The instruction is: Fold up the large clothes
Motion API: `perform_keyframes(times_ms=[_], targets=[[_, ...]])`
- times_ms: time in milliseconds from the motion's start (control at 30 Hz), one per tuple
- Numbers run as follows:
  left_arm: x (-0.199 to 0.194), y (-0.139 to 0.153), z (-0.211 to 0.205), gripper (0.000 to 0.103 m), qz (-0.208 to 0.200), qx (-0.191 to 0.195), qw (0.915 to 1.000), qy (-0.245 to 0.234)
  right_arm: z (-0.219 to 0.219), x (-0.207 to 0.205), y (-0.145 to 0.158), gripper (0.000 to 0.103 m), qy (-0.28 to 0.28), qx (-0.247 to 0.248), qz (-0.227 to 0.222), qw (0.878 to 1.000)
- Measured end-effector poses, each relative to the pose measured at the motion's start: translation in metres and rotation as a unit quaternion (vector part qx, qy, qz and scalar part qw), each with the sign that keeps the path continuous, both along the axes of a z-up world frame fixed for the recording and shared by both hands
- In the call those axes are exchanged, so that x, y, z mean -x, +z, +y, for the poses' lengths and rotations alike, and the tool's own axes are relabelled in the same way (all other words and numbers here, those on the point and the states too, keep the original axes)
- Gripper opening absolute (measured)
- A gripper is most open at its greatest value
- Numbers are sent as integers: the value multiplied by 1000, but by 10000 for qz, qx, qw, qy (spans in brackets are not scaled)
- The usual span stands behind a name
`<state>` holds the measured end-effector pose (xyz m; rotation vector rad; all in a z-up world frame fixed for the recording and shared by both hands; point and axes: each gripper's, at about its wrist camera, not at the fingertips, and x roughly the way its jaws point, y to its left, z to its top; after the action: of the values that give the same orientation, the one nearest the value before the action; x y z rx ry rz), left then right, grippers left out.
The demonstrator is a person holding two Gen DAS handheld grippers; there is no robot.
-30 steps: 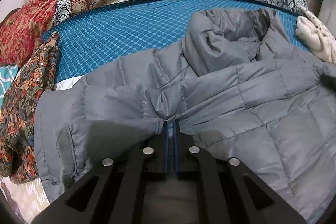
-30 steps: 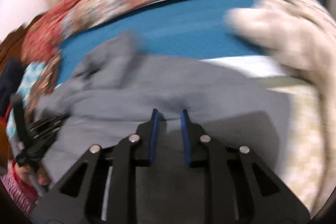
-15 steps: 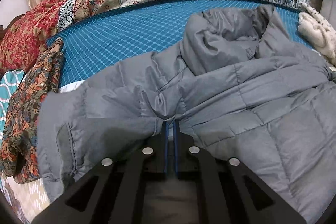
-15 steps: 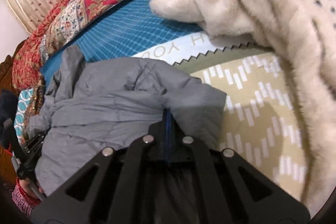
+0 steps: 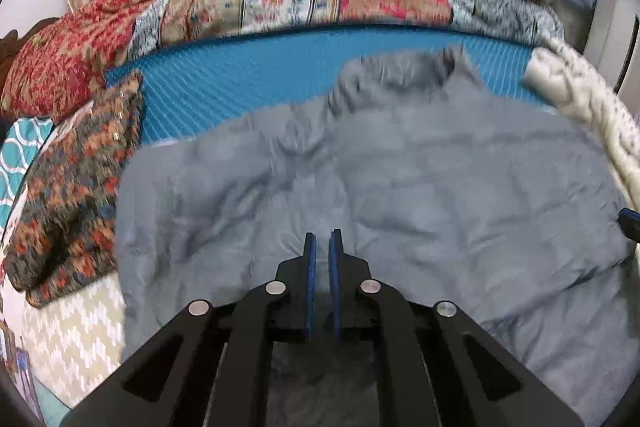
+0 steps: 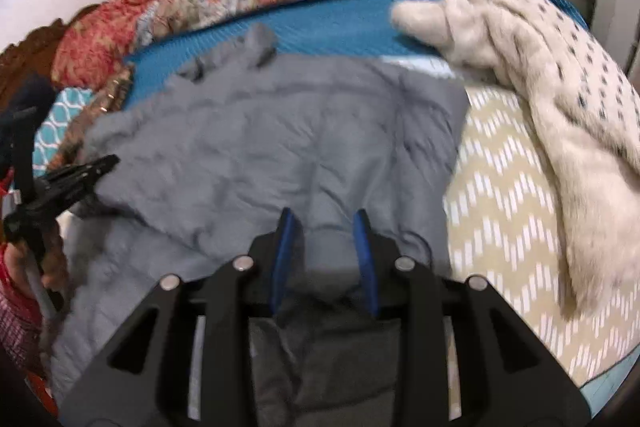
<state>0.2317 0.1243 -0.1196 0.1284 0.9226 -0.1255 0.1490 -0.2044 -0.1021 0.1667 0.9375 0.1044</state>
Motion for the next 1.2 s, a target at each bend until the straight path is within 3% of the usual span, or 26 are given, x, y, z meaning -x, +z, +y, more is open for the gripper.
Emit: perform_keyframes(times_ms=[267,1200], targets=[[0,-17,4,6,101,-85,9999,71,-20,7,-31,28,-503,-129,63,9986],[0,-34,1,6,0,-157,9998,155,-14,-16,-41,28,-458,143,-65,9988]])
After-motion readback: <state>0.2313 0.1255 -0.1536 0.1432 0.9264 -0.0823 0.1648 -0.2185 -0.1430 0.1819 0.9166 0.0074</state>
